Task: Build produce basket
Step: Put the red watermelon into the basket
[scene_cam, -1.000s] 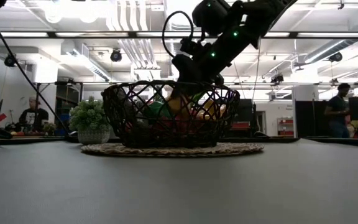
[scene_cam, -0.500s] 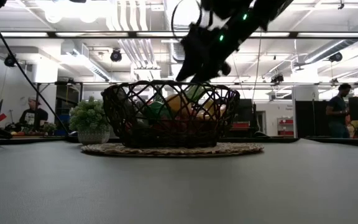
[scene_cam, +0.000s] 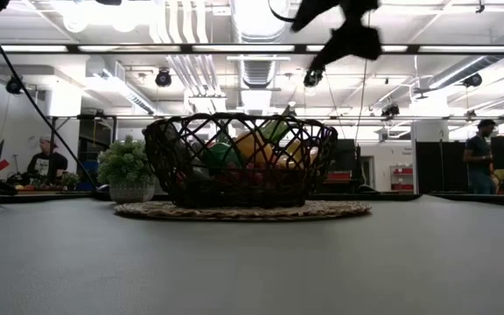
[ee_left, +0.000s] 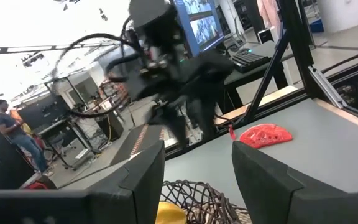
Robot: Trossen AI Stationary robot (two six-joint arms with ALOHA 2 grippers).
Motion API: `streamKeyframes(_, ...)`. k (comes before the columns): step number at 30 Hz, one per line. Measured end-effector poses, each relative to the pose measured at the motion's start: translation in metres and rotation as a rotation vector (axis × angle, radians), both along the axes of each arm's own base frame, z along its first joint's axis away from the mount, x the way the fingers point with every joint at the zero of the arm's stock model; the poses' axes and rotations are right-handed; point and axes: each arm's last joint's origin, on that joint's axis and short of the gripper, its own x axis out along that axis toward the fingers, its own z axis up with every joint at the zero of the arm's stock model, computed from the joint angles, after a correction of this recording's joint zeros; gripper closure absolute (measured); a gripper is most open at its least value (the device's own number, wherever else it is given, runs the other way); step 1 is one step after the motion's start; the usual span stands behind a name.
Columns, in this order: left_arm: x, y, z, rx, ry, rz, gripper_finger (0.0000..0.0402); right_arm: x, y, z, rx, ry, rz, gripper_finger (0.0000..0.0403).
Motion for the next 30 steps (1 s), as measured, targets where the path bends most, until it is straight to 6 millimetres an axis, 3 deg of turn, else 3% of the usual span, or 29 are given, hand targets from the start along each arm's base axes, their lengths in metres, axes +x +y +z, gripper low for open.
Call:
streamKeyframes(6,0.001,-0.001,-0.001,-0.003,0.006,-0.001,0.0230,-0.024,0.032,-0.014,0.177,0.261,-0.164,0.0110)
streamKeyframes(13,0.004,-0.002,-0.004,0.000,0.018,-0.001,0.0230,-0.063,0.062,-0.036,0.179,0.641,-0.423,0.0086)
streamKeyframes(24,0.005,-0.002,-0.005,-0.004,0.025,-0.001,0.0230,-0.105,0.102,-0.077,0.250,0.857,-0.601,0.0071)
streamKeyframes(30,0.005,-0.002,-0.005,-0.012,0.025,-0.002,0.0230,-0.124,0.110,-0.106,0.267,0.938,-0.554,0.0072)
